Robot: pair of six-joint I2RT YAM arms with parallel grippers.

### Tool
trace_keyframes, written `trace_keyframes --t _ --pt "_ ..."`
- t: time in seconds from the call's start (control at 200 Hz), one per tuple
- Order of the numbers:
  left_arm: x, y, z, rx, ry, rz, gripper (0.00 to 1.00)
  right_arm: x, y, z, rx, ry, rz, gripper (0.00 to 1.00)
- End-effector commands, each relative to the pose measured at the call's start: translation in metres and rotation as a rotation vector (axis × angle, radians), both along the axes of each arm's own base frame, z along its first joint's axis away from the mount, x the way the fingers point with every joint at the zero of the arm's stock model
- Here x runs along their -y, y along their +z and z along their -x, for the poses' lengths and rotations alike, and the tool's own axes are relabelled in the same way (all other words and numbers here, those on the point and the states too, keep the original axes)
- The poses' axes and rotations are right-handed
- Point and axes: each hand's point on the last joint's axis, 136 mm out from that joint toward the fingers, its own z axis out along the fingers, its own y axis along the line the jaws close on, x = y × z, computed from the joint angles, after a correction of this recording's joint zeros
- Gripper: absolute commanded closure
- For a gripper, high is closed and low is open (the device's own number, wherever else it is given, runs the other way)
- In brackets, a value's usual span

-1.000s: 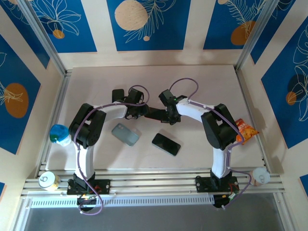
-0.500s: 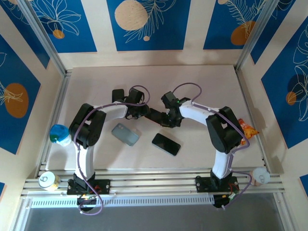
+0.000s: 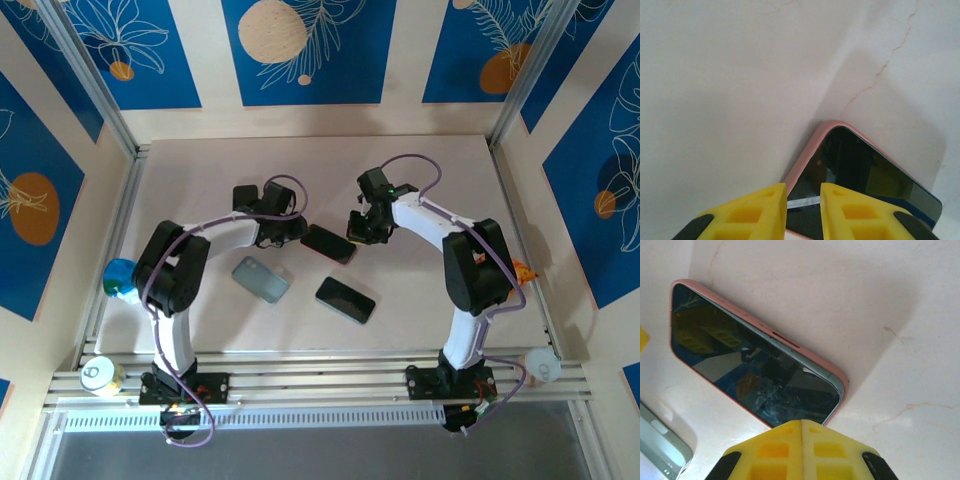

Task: Put the phone into the phone case

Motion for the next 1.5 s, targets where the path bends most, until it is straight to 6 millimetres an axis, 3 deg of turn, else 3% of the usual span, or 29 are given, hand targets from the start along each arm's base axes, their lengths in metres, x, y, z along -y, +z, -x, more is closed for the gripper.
trace_keyframes --t 0.0,0.245,0.46,0.645,1.015,1.255,1.496 --pt "0.001 0.012 -0.001 0.043 0.006 0.050 0.75 -0.001 -0.011 0.000 -0.026 0.033 0.007 1.00" --pt "0.017 0.005 0.007 0.017 -0.027 0.100 0.75 0.004 -0.032 0.001 -0.056 0.032 0.042 1.00" --pt "0.017 -0.011 0.008 -0.011 -0.023 0.079 0.75 0.012 -0.052 0.006 -0.086 0.051 0.110 1.00" --pt "0.017 -0.027 0.008 -0.041 -0.012 0.066 0.76 0.014 -0.073 0.021 -0.129 0.084 0.194 1.00" --pt "0.015 -0.037 0.008 -0.061 -0.006 0.050 0.76 0.005 -0.106 0.051 -0.219 0.101 0.237 1.00" --pt "0.010 -0.043 0.001 -0.063 0.017 0.028 0.76 -0.020 -0.096 0.055 -0.231 0.061 0.117 1.00" --pt "0.001 -0.036 -0.032 -0.038 0.046 0.024 0.77 -0.048 -0.077 0.045 -0.207 -0.042 -0.033 1.00"
